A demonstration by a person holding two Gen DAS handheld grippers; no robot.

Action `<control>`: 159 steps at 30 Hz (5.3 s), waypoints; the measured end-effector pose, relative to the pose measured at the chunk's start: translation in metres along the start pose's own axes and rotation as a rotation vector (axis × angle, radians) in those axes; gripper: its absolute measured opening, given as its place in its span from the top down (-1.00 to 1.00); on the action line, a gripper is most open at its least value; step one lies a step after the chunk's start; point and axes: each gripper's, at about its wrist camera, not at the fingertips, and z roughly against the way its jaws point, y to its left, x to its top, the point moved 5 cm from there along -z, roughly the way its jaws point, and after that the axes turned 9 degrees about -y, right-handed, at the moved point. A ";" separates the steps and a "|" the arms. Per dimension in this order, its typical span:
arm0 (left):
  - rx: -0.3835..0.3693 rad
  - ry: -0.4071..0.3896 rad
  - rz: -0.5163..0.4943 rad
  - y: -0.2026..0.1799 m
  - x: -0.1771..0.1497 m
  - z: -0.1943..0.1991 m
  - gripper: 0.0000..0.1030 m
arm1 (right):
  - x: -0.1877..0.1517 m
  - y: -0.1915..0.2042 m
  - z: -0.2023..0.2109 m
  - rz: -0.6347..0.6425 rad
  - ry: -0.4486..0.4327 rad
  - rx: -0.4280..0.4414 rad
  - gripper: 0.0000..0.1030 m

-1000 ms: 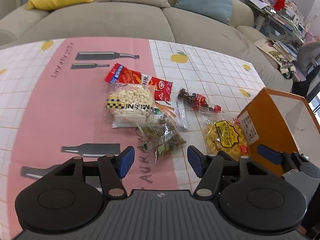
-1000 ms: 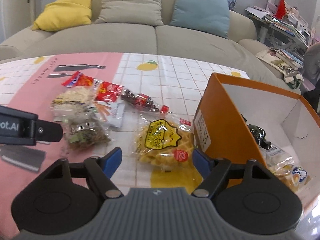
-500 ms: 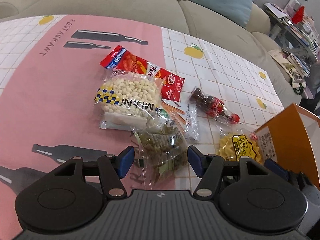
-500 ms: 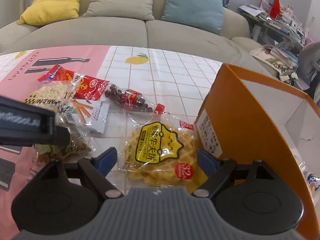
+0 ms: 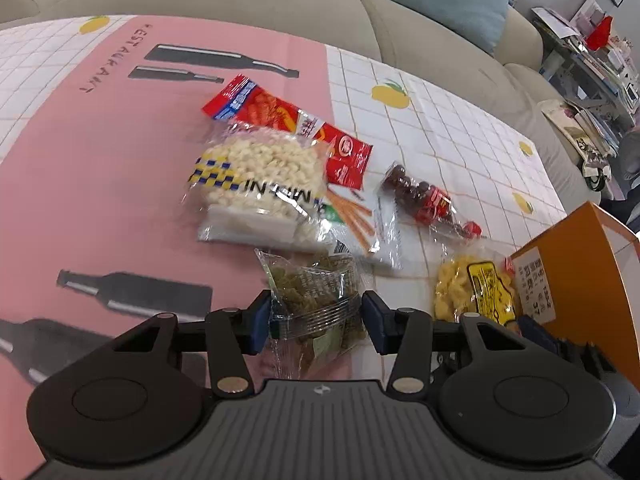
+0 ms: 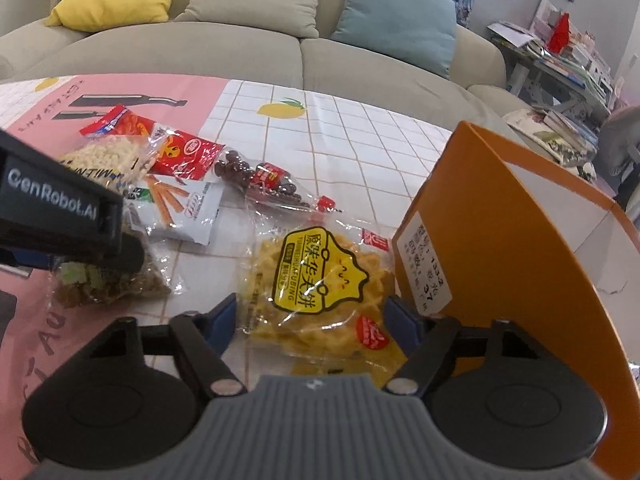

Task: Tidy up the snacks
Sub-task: 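Grasp the green snack pack with the left tool while the right tool grasps the yellow waffle pack, then carry both packs over the orange box and open both tools to drop them, then withdraw both tools from the box toward the remaining snacks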

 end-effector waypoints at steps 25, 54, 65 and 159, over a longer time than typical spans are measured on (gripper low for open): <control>0.018 -0.009 0.070 0.009 -0.025 0.087 0.11 | 0.003 -0.004 0.083 -0.160 0.093 0.161 -0.15; -0.165 -0.184 -0.059 -0.078 -0.005 0.182 0.19 | 0.044 -0.092 0.185 -0.312 -0.116 0.262 -0.02; -0.293 -0.133 -0.114 -0.154 0.001 0.164 0.22 | 0.057 -0.162 0.185 -0.311 -0.125 0.240 0.01; -0.319 -0.148 -0.212 -0.113 0.035 0.161 0.00 | 0.059 -0.154 0.161 -0.357 0.029 0.186 -0.61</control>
